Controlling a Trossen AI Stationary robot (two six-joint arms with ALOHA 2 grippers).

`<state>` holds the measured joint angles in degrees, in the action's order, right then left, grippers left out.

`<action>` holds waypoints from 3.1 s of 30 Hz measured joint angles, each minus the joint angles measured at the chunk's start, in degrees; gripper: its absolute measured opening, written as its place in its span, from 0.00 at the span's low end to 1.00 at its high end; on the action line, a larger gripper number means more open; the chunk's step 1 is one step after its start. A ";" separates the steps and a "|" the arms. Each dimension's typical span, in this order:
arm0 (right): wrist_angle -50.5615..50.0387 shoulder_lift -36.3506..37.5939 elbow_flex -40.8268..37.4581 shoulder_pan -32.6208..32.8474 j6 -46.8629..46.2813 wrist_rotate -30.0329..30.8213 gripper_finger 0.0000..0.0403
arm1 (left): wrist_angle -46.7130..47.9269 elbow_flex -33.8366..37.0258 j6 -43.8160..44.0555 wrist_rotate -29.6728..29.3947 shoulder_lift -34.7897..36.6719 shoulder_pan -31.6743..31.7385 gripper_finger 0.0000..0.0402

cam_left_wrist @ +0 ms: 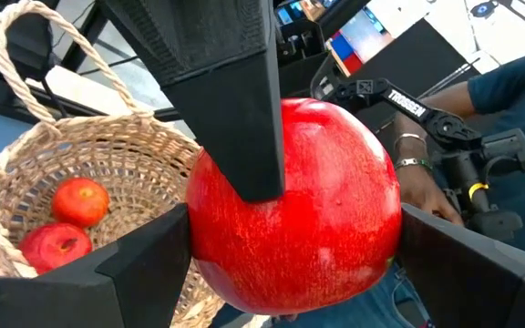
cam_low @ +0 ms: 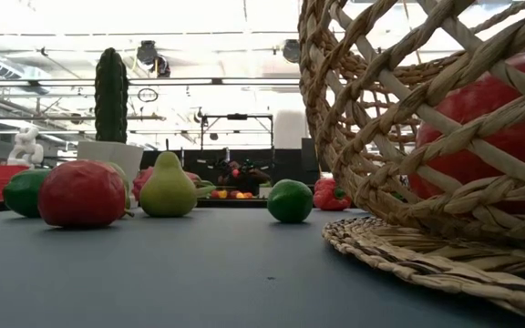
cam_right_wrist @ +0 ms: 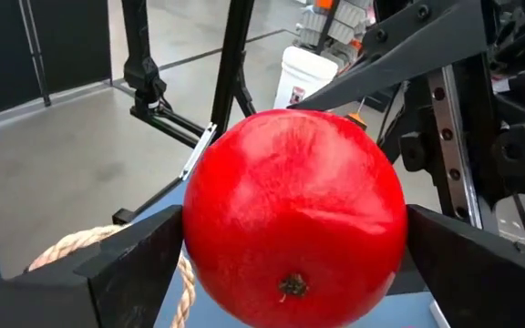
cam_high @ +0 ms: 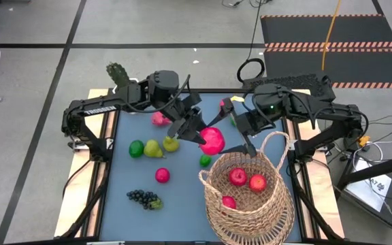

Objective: Build produce basket
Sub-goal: Put the red apple into the brown basket

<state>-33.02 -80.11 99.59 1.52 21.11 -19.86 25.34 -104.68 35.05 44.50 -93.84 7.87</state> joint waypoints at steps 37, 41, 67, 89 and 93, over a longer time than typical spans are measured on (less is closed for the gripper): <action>0.51 -0.80 -0.23 -0.11 -0.56 1.39 0.94 | -2.51 -0.14 8.04 -8.88 -0.17 -0.43 0.98; 0.12 0.19 -0.24 -0.07 -0.90 0.92 0.93 | -5.71 -0.09 8.78 -9.69 -0.14 -0.14 0.99; -18.02 8.12 -0.13 0.91 -48.70 0.23 0.93 | 13.54 -0.07 -3.62 -24.15 6.56 10.62 0.99; -30.17 5.15 -10.47 12.29 -78.59 4.87 0.93 | 23.39 -0.07 -3.71 -35.23 6.56 0.72 0.99; -25.71 5.16 -15.52 13.23 -86.47 0.15 0.93 | 23.37 -0.07 -3.85 -37.73 6.56 -0.86 0.99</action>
<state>-58.73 -74.95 84.07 14.75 -65.36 -19.71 48.71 -104.75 31.20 6.77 -87.29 7.01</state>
